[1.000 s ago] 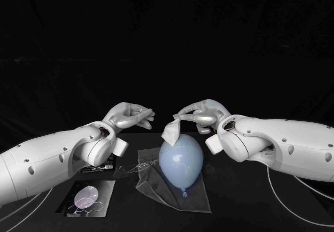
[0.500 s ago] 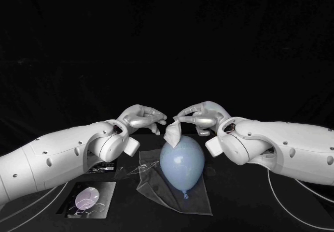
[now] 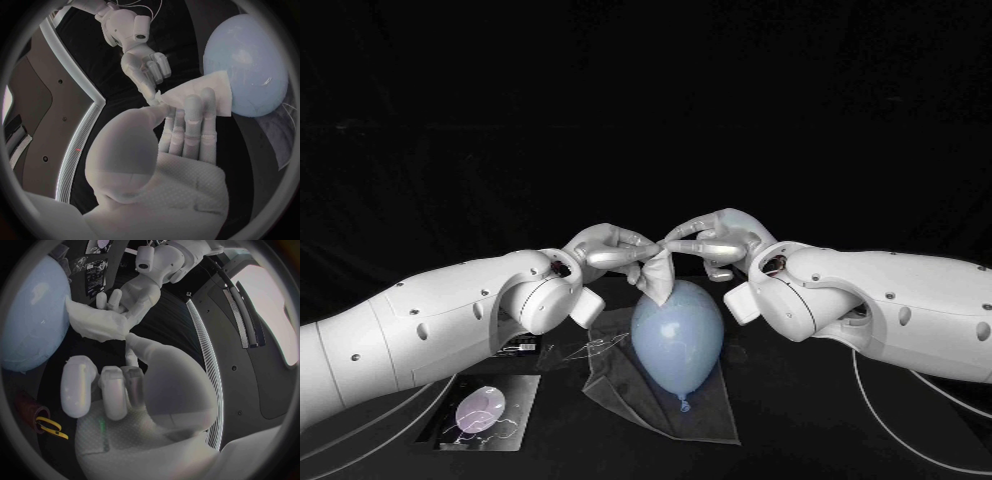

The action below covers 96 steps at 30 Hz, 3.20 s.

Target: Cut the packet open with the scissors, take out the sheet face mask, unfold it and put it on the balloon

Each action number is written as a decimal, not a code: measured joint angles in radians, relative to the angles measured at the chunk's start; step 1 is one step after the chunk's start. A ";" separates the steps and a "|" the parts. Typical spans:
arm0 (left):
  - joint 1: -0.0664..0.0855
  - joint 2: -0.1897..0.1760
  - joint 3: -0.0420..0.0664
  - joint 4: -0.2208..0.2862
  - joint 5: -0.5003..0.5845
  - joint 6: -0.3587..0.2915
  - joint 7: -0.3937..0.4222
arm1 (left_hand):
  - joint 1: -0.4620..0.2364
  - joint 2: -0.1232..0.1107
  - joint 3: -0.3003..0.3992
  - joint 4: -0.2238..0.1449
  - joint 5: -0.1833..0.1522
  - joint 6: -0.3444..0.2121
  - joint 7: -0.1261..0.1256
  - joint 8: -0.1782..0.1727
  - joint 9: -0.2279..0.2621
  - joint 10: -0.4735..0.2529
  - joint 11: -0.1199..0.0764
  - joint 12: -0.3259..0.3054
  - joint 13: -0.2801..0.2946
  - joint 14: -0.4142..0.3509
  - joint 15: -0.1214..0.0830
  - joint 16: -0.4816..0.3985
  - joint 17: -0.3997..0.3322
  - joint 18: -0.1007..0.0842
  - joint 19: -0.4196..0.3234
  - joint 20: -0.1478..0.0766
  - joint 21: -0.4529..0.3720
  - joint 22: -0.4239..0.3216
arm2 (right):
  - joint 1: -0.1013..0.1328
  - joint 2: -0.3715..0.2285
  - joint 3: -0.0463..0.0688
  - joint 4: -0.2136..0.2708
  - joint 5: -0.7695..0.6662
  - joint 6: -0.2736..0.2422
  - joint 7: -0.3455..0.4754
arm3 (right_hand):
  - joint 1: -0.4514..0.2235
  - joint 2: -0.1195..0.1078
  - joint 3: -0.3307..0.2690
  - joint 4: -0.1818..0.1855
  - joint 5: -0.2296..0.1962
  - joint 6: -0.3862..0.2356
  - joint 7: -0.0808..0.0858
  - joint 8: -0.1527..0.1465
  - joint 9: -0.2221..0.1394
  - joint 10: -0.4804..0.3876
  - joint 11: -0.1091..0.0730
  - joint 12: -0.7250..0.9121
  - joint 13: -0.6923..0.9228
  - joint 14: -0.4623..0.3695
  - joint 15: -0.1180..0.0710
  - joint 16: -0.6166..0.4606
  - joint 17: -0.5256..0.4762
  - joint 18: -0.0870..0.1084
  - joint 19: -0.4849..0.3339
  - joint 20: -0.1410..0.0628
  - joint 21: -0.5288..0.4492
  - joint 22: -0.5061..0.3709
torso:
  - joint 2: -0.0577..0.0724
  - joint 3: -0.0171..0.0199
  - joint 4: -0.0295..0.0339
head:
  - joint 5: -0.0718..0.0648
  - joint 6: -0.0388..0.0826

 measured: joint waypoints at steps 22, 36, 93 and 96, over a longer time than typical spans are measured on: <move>-0.001 -0.009 -0.010 0.034 0.199 0.053 -0.046 | -0.306 0.117 -0.170 0.144 0.001 -0.063 0.045 -0.102 -0.043 0.016 0.020 0.014 0.024 0.012 0.013 0.056 -0.033 -0.007 -0.018 0.011 0.021 0.010 | 0.000 -0.010 0.000 0.015 0.000 0.001 0.003 | -0.006 -0.004 0.003 -0.003 -0.001 0.000 -0.004 0.001 0.000 0.000 0.000 -0.001 0.000 0.000 0.000 0.001 -0.001 0.000 0.000 0.000 0.000 0.001 | 0.000 -0.0009 0.0012 | 0.002 -0.003; -0.003 -0.009 -0.013 0.047 0.323 0.073 -0.052 | -0.213 0.087 -0.169 0.143 0.001 -0.051 0.041 -0.114 -0.051 -0.007 0.025 0.005 0.027 -0.001 0.024 0.062 -0.053 0.004 -0.025 0.018 0.021 0.010 | -0.001 -0.020 0.000 0.031 0.000 0.001 0.003 | -0.007 -0.006 0.003 -0.003 -0.003 -0.005 -0.005 0.005 0.000 0.000 0.000 0.000 0.000 0.000 0.000 0.000 0.000 0.000 0.000 0.000 0.000 0.000 | 0.000 -0.0008 0.0004 | 0.003 -0.006; -0.007 -0.025 -0.014 0.071 0.416 0.054 -0.010 | 0.053 -0.080 -0.191 0.008 0.001 0.034 0.020 -0.111 -0.046 0.021 0.002 -0.005 0.026 -0.023 0.004 0.082 -0.105 0.001 -0.028 0.014 0.028 0.008 | -0.018 -0.056 -0.001 0.053 -0.002 0.000 0.000 | -0.013 -0.002 0.011 -0.006 -0.002 -0.008 -0.003 0.007 0.008 0.000 0.000 0.000 0.000 0.000 0.000 0.000 -0.001 -0.002 -0.002 0.002 -0.002 0.001 | 0.000 -0.0006 0.0002 | -0.005 -0.003; -0.007 -0.026 -0.014 0.071 0.412 0.040 -0.016 | 0.053 -0.080 -0.191 0.008 0.001 0.035 0.020 -0.111 -0.046 0.022 0.004 -0.006 0.026 -0.023 0.004 0.082 -0.105 0.001 -0.028 0.014 0.028 0.008 | -0.018 -0.058 -0.001 0.056 -0.002 0.000 0.001 | -0.013 -0.002 0.011 -0.006 -0.003 -0.008 -0.003 0.009 0.008 0.000 0.000 -0.001 0.000 0.000 0.000 0.000 -0.001 -0.002 -0.002 0.002 -0.002 0.001 | 0.000 -0.0007 0.0001 | -0.005 -0.003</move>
